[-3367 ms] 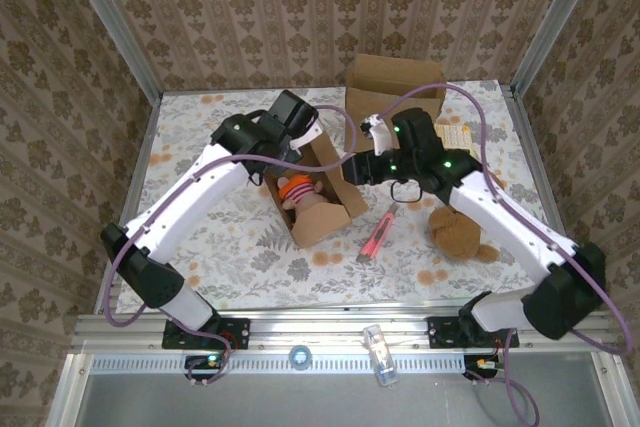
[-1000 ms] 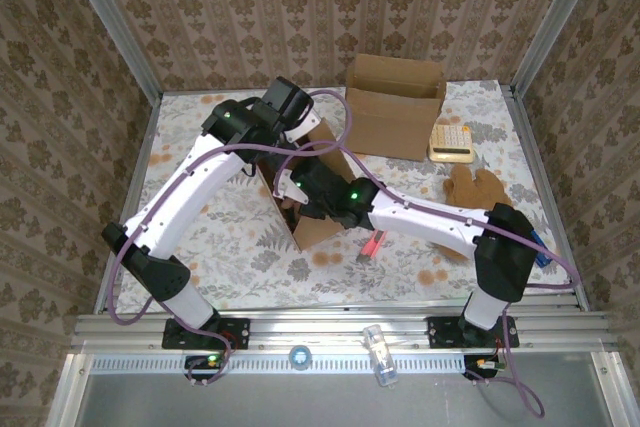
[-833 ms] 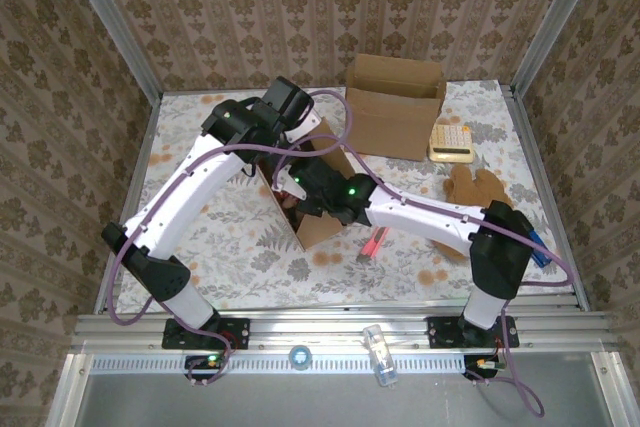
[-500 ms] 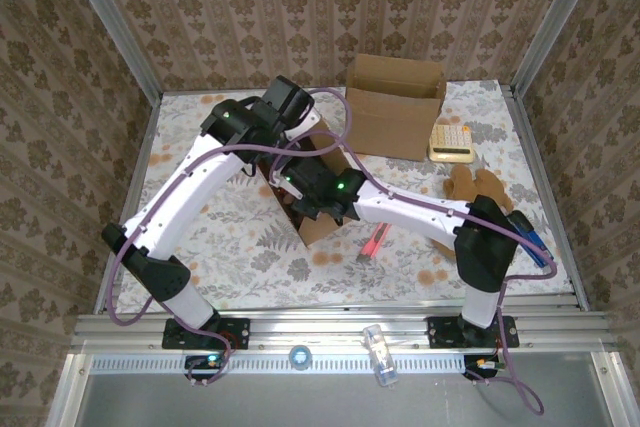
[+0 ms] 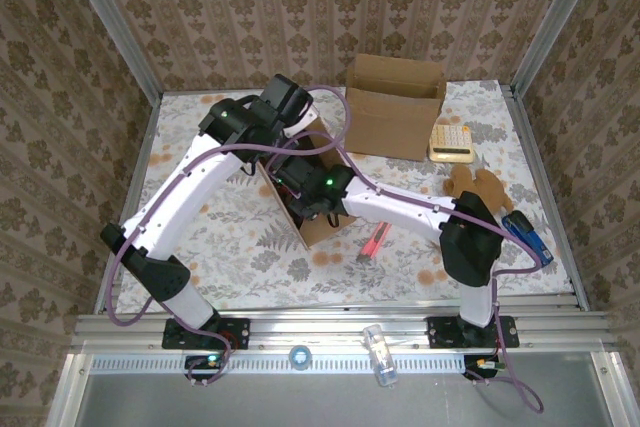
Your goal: Unpack the express box
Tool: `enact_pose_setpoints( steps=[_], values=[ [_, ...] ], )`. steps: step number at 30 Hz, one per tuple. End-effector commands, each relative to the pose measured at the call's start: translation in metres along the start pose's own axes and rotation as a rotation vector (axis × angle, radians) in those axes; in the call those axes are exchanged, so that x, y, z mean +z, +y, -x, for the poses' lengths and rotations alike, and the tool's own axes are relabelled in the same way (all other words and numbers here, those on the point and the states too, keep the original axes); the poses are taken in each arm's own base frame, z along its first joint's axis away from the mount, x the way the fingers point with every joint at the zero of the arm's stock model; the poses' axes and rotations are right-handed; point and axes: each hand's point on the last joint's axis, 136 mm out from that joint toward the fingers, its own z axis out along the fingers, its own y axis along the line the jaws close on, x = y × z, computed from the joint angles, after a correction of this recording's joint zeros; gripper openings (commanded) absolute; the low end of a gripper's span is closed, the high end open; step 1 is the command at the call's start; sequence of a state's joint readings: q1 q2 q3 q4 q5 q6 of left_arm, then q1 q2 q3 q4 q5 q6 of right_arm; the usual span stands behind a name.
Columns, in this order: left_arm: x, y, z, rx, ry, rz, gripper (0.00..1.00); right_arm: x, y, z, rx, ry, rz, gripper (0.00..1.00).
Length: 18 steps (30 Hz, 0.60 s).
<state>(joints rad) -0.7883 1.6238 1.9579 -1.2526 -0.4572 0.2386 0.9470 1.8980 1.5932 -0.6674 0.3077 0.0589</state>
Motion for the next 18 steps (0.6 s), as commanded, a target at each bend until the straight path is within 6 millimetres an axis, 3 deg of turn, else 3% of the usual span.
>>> enact_pose_setpoints(
  steps=[1, 12, 18],
  values=[
    [-0.017, -0.021, 0.005, 0.025, -0.044, -0.085, 0.00, 0.019, -0.011, -0.026, 0.155, 0.132, -0.054, 0.29],
    [-0.018, -0.024, 0.006, 0.039, -0.047, -0.091, 0.00, 0.039, -0.013, -0.038, 0.327, 0.227, -0.045, 0.47],
    [-0.018, -0.025, 0.008, 0.047, -0.045, -0.093, 0.00, 0.051, -0.016, -0.046, 0.332, 0.285, -0.052, 0.48]
  ],
)
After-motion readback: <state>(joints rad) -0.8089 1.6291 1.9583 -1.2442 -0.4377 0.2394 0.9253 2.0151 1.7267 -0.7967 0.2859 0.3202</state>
